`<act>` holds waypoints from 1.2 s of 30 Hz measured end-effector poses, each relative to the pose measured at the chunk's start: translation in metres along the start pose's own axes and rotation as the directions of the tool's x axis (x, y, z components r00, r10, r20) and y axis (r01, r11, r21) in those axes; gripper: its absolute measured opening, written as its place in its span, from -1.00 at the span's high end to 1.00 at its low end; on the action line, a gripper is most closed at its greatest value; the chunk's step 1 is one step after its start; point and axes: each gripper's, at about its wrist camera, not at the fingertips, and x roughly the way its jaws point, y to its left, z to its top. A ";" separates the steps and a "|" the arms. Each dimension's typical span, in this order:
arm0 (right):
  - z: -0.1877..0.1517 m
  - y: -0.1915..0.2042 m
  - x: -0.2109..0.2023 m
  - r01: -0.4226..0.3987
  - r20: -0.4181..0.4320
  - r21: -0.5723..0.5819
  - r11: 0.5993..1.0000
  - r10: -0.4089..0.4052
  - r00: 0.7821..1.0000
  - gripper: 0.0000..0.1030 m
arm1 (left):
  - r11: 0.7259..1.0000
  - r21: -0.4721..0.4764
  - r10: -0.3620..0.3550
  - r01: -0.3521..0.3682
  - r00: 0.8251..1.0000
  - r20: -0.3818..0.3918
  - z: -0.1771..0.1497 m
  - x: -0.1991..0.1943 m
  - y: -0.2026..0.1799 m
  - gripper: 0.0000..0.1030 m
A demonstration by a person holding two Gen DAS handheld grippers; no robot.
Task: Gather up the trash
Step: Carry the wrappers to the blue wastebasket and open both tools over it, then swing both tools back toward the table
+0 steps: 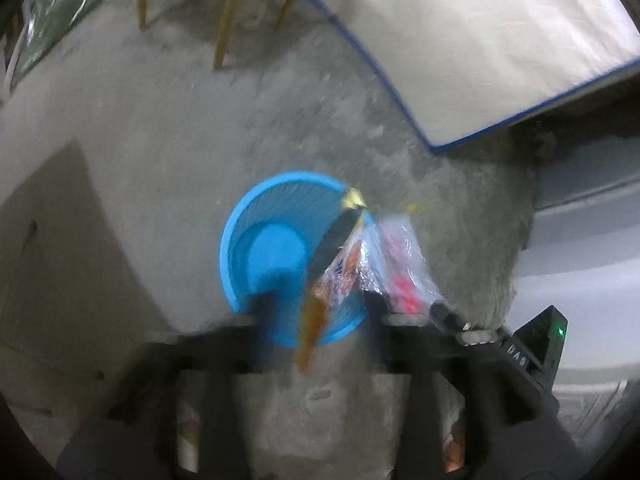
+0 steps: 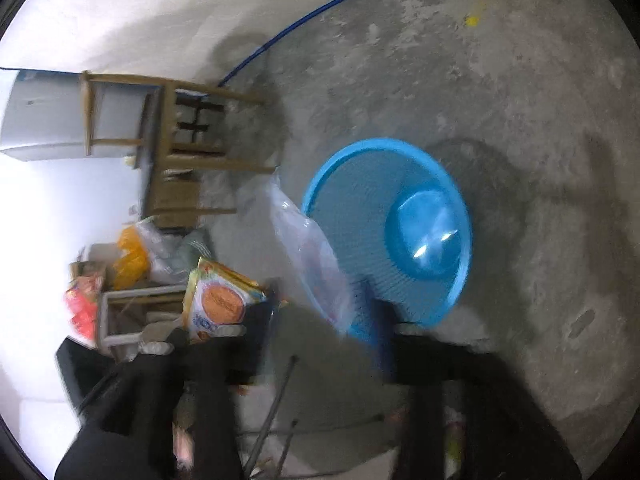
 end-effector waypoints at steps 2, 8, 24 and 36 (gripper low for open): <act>0.003 -0.006 0.008 0.068 0.029 0.023 0.997 -0.068 0.997 -0.16 | 1.000 -0.006 0.027 -0.027 1.000 0.006 0.002 0.006 0.005 -0.29; -0.008 -0.026 0.008 0.086 0.015 0.037 0.996 -0.087 0.996 -0.17 | 0.999 0.048 0.003 -0.004 0.999 0.033 -0.003 -0.004 0.005 -0.34; -0.116 0.076 -0.157 0.426 0.549 -0.499 0.755 -0.105 0.829 -0.87 | 0.980 0.158 -0.176 0.122 0.899 0.401 -0.103 -0.202 0.039 -0.81; -0.224 0.176 -0.179 0.545 0.641 -0.721 0.428 0.116 0.758 -0.87 | 0.985 0.016 -0.141 0.173 0.743 0.655 -0.189 -0.319 0.140 -0.83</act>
